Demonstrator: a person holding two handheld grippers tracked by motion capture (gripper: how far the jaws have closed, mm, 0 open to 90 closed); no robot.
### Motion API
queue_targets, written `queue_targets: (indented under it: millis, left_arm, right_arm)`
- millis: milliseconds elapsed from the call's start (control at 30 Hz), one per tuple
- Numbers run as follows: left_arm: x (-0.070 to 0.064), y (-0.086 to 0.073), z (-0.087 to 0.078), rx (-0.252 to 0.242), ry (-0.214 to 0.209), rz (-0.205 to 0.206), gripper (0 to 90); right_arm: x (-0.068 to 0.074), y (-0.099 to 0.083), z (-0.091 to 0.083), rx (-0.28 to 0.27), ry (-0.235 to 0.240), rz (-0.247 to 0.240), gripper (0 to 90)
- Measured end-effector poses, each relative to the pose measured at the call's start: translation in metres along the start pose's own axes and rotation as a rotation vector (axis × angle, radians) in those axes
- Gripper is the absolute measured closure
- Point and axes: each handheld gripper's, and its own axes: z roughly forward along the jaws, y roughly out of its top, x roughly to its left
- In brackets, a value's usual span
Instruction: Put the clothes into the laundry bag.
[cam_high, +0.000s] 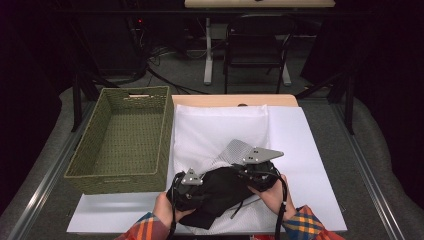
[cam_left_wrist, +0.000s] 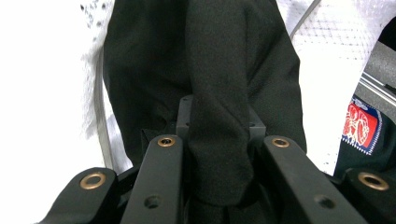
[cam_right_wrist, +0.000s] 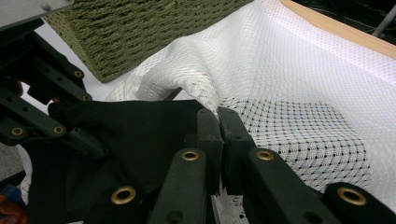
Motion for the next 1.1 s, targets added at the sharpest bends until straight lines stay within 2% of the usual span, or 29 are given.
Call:
queue_targets:
  millis: [500, 600, 700, 800, 867, 933, 1000, 1067, 1100]
  left_arm:
    - [0.005, 0.017, 0.012, -0.038, 0.004, -0.002, 76.6]
    - [0.006, 0.022, 0.014, -0.054, 0.012, 0.009, 76.3]
    - [0.005, 0.025, 0.017, -0.074, 0.022, -0.003, 75.8]
    - [0.009, 0.025, 0.020, -0.082, 0.026, 0.015, 73.7]
    - [0.010, 0.021, 0.023, -0.072, 0.025, 0.017, 70.8]
    - [0.009, 0.019, 0.024, -0.050, 0.022, 0.023, 64.1]
    - [0.009, 0.018, 0.023, -0.026, 0.026, 0.037, 52.7]
    - [0.007, 0.016, 0.024, -0.012, 0.025, 0.029, 41.9]
    - [0.006, 0.016, 0.023, 0.002, 0.033, 0.044, 37.4]
  right_arm:
    - [0.000, 0.001, -0.001, -0.009, -0.005, 0.004, 88.4]
    - [0.000, 0.001, -0.001, -0.010, -0.007, 0.002, 88.3]
    - [0.000, 0.001, 0.000, -0.010, -0.011, 0.002, 88.4]
    - [0.000, 0.000, 0.000, -0.011, -0.010, 0.002, 88.4]
    - [-0.001, -0.001, 0.001, -0.009, -0.009, 0.004, 88.4]
    - [-0.001, -0.001, 0.001, -0.005, -0.010, 0.005, 88.4]
    - [-0.001, -0.002, 0.000, -0.005, -0.009, 0.008, 88.3]
    - [-0.001, -0.002, 0.001, -0.005, -0.007, 0.011, 88.4]
    - [-0.001, -0.002, 0.001, -0.004, -0.007, 0.009, 88.4]
